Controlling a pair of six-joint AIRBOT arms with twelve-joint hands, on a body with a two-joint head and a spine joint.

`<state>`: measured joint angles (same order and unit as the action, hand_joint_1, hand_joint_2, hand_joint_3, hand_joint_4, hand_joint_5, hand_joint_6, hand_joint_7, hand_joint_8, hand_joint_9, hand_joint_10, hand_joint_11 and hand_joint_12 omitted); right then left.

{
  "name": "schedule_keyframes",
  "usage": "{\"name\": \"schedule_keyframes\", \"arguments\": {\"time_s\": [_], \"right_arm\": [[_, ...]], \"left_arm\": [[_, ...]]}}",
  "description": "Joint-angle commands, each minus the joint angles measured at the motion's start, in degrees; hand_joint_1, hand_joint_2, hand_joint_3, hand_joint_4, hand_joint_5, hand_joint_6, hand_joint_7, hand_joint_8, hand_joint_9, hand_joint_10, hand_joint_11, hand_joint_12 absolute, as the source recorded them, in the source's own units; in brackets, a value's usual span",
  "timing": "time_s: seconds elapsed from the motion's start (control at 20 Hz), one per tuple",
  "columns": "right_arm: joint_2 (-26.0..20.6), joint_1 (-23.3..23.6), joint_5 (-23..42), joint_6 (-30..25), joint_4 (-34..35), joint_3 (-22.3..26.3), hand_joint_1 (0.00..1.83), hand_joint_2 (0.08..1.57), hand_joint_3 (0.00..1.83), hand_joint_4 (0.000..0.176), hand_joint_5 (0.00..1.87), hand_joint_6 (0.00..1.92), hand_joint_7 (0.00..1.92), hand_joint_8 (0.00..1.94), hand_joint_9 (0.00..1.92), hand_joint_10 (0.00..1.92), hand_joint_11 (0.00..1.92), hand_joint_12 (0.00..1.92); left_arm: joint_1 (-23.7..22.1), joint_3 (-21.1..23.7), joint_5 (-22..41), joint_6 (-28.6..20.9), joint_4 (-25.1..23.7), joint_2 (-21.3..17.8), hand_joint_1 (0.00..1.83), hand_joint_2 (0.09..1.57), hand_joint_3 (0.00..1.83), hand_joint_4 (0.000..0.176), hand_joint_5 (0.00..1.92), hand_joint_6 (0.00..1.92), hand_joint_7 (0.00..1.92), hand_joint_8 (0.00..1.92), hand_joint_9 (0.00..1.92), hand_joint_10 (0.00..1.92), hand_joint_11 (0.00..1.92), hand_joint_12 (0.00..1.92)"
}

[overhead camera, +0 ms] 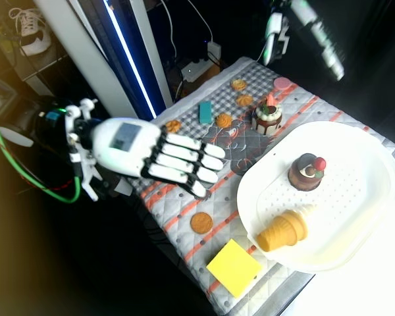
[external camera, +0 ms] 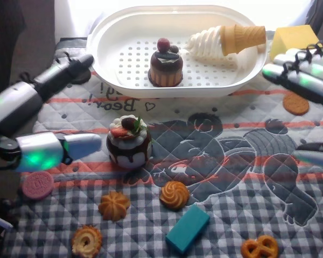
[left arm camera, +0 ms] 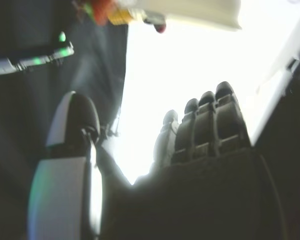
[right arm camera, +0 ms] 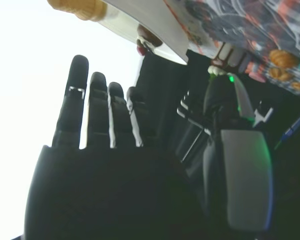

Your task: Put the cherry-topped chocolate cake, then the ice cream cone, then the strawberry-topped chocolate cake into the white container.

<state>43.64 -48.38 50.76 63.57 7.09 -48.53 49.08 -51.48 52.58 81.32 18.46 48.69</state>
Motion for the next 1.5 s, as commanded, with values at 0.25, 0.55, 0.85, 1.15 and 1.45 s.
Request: {"name": "schedule_keyframes", "arguments": {"time_s": [0.25,0.55,0.85,1.15,1.45], "right_arm": [[-3.0,-3.7,14.8,-1.1,0.5,2.2,0.67,1.20,0.01,0.000,0.00,0.00,0.00,0.00,0.00,0.00,0.00,0.00],[-3.0,-4.8,15.3,-1.1,1.1,2.4,0.66,1.22,0.00,0.000,0.00,0.00,0.00,0.00,0.01,0.00,0.00,0.45],[-2.7,-5.9,16.2,-1.1,2.4,2.4,0.64,1.23,0.00,0.000,0.00,0.00,0.00,0.00,0.00,0.00,0.00,0.51],[-2.6,-6.7,16.8,-1.1,3.0,2.4,0.63,1.25,0.00,0.000,0.00,0.00,0.00,0.00,0.00,0.00,0.00,0.60],[-2.5,-7.2,17.3,-1.1,3.3,2.4,0.58,1.25,0.00,0.000,0.00,0.00,0.00,0.00,0.00,0.00,0.00,0.03]], "left_arm": [[-4.3,-3.0,-3.7,0.0,-3.6,3.4,0.82,1.06,0.00,0.087,0.00,0.00,0.00,0.00,0.00,0.00,0.00,0.00],[-7.8,-6.8,-11.2,0.0,-5.7,8.2,0.96,1.11,0.00,0.076,0.01,0.02,0.08,0.00,0.01,0.11,0.00,0.41],[-8.8,-8.3,-13.8,0.9,-6.0,10.4,1.29,1.15,0.01,0.000,0.09,1.02,0.08,1.48,0.17,1.87,0.38,1.92],[-9.7,-5.3,-7.6,2.1,-6.8,7.3,1.44,1.36,0.02,0.000,0.02,1.51,0.26,1.80,0.48,1.90,0.25,1.92],[-11.6,-3.5,-3.5,2.6,-9.4,5.7,1.44,1.34,0.00,0.000,0.09,1.55,0.40,1.73,0.59,1.81,0.61,1.92]]}}
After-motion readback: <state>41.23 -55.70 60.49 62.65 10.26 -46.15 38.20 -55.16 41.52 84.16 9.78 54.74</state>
